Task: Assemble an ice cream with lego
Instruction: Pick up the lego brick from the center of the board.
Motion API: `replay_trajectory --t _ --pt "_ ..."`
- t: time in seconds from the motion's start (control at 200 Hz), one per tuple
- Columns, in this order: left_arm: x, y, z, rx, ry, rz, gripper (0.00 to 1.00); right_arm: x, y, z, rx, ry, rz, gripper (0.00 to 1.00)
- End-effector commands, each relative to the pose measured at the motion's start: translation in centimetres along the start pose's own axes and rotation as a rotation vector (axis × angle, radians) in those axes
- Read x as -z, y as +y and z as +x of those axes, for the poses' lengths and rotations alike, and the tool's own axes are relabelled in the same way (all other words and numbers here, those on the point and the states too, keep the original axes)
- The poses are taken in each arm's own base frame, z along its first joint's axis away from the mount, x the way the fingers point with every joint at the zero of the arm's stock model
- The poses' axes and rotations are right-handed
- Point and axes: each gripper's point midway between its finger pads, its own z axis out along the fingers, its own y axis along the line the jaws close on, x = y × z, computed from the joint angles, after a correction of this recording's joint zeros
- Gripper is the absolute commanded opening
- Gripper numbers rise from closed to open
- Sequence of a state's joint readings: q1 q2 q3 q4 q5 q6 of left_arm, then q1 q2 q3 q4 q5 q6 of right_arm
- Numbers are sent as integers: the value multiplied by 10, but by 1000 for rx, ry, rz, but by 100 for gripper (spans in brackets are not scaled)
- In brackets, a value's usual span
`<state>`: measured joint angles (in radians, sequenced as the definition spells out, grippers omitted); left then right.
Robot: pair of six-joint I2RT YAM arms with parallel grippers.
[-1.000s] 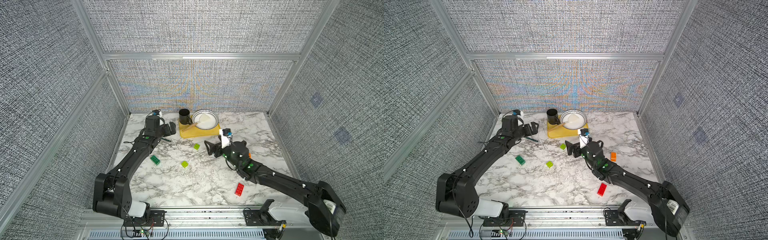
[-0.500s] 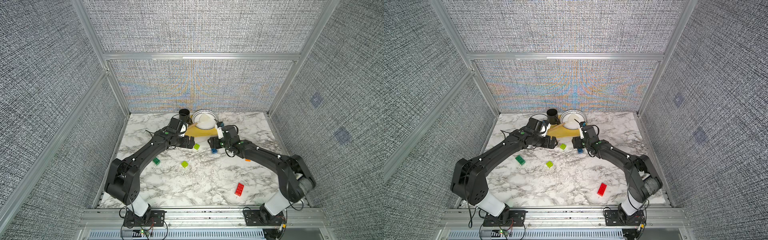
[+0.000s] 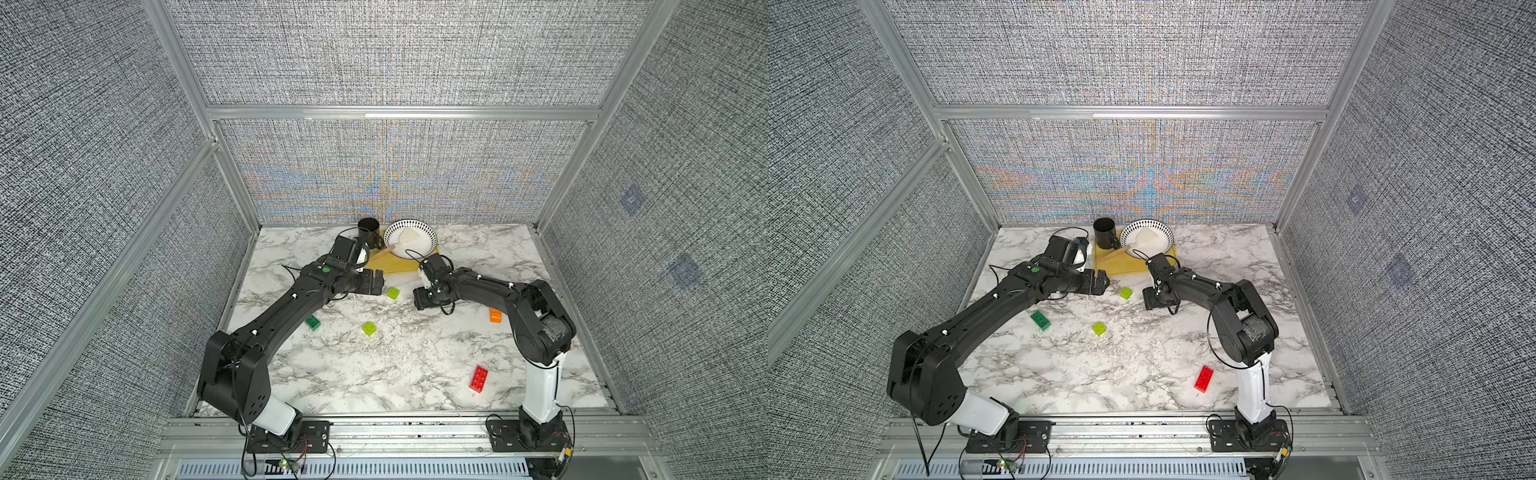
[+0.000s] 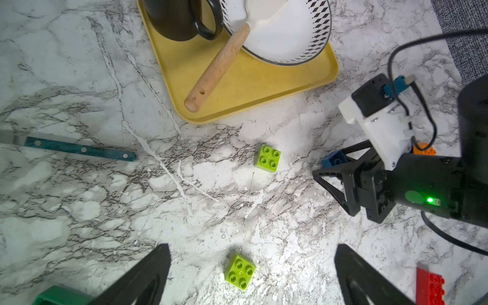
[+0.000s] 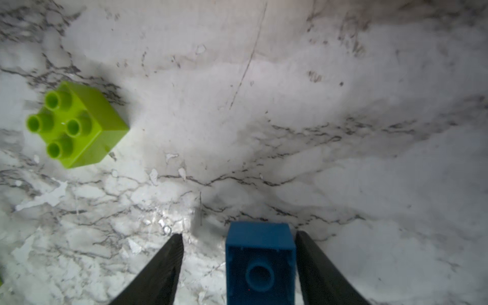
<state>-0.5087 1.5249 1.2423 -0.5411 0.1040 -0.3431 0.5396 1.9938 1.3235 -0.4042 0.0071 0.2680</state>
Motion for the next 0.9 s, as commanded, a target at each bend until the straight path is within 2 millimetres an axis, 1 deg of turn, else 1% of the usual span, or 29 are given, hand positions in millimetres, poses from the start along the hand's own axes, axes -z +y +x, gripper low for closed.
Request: replay_trajectory --t 0.0,0.11,0.245,0.315,0.345,0.37,0.425,0.43,0.45,0.505,0.53,0.591,0.641,0.721,0.756,0.786,0.796,0.811,0.896 --pt "4 1 -1 23 -10 -7 100 -5 -9 14 -9 54 44 61" --pt "6 -1 -3 33 -18 3 100 -7 -9 15 -9 60 44 46" --pt "7 -4 -3 38 -22 19 100 -4 -8 9 -11 47 23 20" --pt "7 -6 -3 37 -20 34 100 5 -5 4 -11 20 -3 7" --pt "7 -8 -3 37 -21 44 100 11 -2 1 -13 2 -29 5" --pt "7 -10 -3 37 -19 55 100 17 1 -1 -18 -17 -65 5" --pt "5 -17 -1 39 -10 95 100 37 14 -11 -20 -81 -189 4" --pt "5 -17 -1 40 -8 100 100 40 16 -15 -21 -95 -206 4" --pt "4 -20 0 42 -1 115 99 51 22 -19 -20 -126 -265 3" --pt "0 -28 1 57 17 162 99 81 39 -27 -12 -216 -442 2" --pt "-1 -31 2 66 23 182 98 98 47 -32 -2 -268 -529 2" --pt "-4 -43 2 89 41 251 98 139 63 -34 30 -370 -727 1" --pt "-6 -53 2 111 59 307 97 171 74 -31 66 -446 -862 0" --pt "-5 -68 -2 163 82 398 97 209 92 -18 157 -518 -1029 0" --pt "-5 -77 -4 191 96 445 97 217 97 -12 188 -535 -1065 0" --pt "-3 -84 -6 217 107 486 97 225 100 -12 214 -566 -1072 0" --pt "-3 -85 -6 227 112 496 97 219 100 -5 210 -552 -1072 0" --pt "-2 -88 -8 238 115 512 97 219 101 -2 216 -555 -1071 0" --pt "-1 -99 -13 293 130 561 97 224 104 7 263 -597 -1073 0"
